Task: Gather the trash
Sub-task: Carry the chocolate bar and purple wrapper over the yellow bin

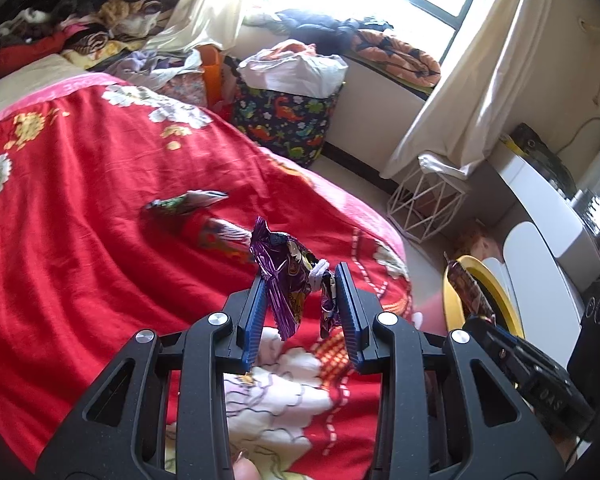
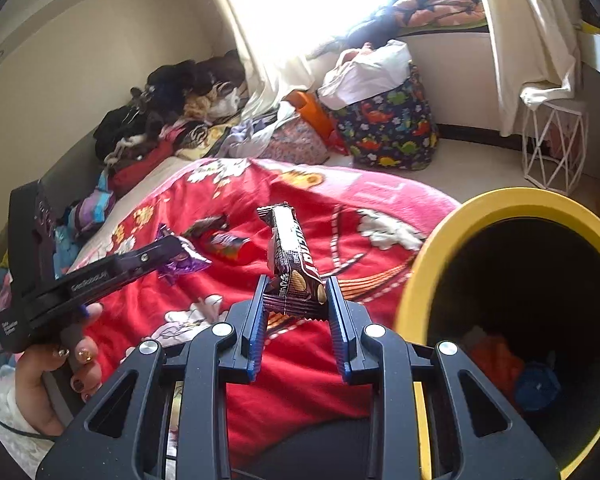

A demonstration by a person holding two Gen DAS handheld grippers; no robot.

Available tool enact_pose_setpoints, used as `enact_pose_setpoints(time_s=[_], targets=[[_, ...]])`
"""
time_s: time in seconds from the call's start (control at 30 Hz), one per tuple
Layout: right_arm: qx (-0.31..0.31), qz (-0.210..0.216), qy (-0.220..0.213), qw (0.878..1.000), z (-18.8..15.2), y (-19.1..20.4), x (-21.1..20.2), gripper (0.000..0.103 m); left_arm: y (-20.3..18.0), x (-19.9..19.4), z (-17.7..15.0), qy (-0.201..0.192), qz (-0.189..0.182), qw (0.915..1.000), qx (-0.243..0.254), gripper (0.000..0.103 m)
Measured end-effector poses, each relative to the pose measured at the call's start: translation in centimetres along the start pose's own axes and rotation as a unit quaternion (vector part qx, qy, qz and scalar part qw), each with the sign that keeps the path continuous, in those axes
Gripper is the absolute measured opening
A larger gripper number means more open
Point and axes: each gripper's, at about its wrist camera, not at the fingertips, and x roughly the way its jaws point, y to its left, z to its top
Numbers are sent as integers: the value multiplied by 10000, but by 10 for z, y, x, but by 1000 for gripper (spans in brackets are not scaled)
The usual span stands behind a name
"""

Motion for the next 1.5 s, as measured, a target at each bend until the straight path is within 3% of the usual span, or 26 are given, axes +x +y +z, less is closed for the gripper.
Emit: enact_pose_setpoints(time_s=[0.93, 1.5], targets=[[773, -630, -484, 9938, 2, -82, -60, 27, -78, 2, -11, 82, -506, 9957, 772, 27], [1126, -958, -540, 9875, -1, -122, -81, 27, -121, 6, -24, 176, -757, 9898, 1193, 27]])
